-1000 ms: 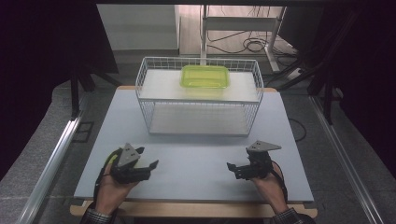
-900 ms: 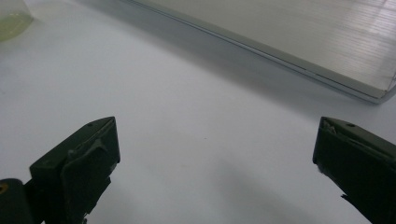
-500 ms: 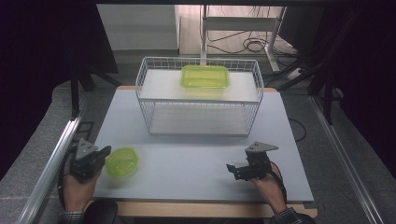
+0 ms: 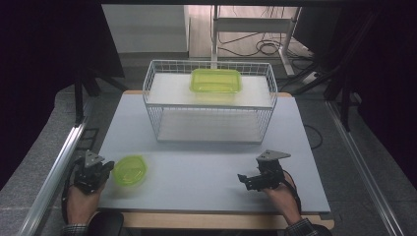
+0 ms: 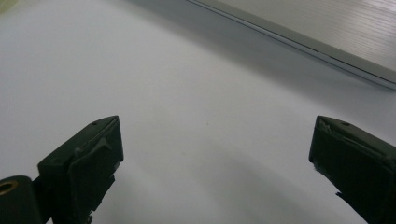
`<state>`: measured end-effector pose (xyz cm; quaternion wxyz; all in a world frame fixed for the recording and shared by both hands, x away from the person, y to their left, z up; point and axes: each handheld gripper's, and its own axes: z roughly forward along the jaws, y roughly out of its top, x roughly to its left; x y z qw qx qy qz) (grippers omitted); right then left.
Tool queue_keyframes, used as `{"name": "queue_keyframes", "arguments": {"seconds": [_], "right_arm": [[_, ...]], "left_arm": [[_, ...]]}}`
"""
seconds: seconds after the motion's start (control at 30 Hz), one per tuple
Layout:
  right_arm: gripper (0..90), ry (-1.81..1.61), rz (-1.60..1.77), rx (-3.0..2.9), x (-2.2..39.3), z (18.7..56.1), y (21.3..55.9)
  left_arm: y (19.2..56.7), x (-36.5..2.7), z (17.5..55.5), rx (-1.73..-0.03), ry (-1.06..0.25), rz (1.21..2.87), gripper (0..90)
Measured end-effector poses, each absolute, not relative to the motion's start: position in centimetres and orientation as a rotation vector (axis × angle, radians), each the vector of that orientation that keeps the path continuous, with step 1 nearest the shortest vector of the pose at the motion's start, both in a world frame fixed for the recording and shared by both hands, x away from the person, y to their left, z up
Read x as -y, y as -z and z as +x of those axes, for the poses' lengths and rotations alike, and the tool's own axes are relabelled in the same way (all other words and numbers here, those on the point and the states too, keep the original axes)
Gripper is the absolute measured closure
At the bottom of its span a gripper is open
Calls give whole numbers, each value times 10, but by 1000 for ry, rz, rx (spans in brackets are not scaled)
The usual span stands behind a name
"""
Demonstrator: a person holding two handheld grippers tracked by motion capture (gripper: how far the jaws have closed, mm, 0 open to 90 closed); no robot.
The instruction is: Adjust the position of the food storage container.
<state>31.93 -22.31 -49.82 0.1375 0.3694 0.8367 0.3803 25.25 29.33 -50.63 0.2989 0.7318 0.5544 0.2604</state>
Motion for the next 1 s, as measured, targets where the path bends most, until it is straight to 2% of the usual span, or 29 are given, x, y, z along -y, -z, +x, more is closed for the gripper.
{"name": "queue_keyframes", "arguments": {"seconds": [0.33,0.5,0.7,0.8,1.0], "right_arm": [[29,-1088,1074,-2434,221,320,500],[30,-1083,1073,-2434,221,320,500],[31,-1076,1076,-2437,222,320,500],[31,-1073,1074,-2443,221,320,501],[31,-1071,1072,-2451,219,320,502]], "left_arm": [[505,-257,262,-1363,-651,1995,900],[504,-270,257,-1412,-650,1962,900],[512,-281,248,-1451,-546,1995,900],[518,-273,245,-1414,-462,2061,900],[522,-255,249,-1363,-422,2132,900]]}}
